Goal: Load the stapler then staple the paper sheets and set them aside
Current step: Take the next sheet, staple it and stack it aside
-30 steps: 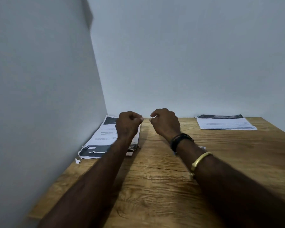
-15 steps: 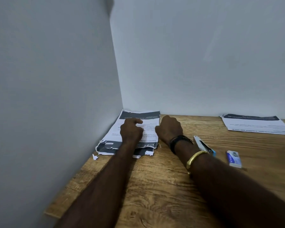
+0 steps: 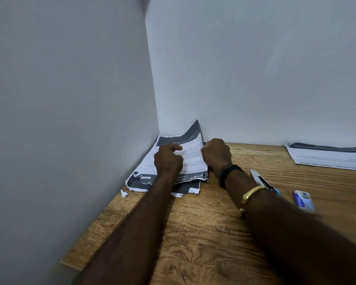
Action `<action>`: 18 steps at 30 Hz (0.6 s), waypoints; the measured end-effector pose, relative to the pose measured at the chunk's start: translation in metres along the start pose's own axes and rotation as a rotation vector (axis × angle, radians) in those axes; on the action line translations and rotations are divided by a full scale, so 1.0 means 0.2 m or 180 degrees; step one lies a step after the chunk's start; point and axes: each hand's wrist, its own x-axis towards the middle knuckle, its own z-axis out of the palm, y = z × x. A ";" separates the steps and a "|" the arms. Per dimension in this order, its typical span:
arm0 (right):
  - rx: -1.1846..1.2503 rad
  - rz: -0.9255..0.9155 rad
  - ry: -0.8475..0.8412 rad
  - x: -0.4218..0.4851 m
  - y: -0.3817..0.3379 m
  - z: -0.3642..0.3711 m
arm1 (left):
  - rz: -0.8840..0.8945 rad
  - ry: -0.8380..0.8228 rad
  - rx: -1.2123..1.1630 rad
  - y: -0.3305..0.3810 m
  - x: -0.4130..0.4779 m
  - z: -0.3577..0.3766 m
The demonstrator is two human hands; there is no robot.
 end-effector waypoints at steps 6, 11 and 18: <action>0.0857 -0.0294 0.0284 -0.02 0.03 -0.04 | 0.0221 0.0133 -0.0240 0.01 -0.01 0.01; 0.1214 -0.0409 0.0263 -0.03 0.03 -0.08 | 0.0418 0.0223 -0.0511 0.05 -0.04 0.01; 0.1616 -0.0771 0.0384 -0.04 0.08 -0.24 | 0.0597 0.0474 -0.0780 0.13 -0.08 -0.02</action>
